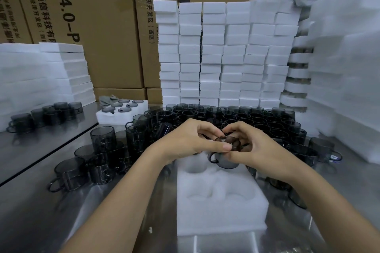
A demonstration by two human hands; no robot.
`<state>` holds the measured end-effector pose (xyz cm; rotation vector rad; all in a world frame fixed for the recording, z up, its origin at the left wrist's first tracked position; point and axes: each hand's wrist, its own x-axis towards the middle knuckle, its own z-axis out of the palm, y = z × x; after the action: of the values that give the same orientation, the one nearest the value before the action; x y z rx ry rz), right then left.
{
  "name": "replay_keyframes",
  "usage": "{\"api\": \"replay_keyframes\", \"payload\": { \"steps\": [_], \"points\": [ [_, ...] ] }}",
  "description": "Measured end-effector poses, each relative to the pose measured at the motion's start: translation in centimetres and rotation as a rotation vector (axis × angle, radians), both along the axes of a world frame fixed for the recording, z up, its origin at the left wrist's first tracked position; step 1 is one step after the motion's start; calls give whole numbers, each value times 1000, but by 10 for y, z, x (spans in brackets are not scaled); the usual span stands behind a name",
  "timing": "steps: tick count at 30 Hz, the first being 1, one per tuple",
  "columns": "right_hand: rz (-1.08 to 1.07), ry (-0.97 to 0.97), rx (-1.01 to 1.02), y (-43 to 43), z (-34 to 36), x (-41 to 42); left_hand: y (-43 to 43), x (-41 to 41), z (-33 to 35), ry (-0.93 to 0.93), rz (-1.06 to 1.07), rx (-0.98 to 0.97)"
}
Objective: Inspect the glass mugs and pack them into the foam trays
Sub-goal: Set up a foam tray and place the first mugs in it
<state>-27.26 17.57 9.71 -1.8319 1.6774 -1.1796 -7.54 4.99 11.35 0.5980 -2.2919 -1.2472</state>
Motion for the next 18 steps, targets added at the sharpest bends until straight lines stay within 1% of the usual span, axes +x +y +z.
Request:
{"api": "replay_keyframes", "payload": {
  "steps": [4,11,16,18],
  "points": [
    [63,10,33,3,3,1,1,-2,-1,-26,-10,-44],
    [51,79,57,4,4,0,3,-1,0,-70,-22,-24],
    [63,179,145,7,6,-2,1,-2,-4,-148,-43,-141],
    [27,178,124,8,9,-4,-1,-1,-5,-157,-37,-170]
  ]
}}
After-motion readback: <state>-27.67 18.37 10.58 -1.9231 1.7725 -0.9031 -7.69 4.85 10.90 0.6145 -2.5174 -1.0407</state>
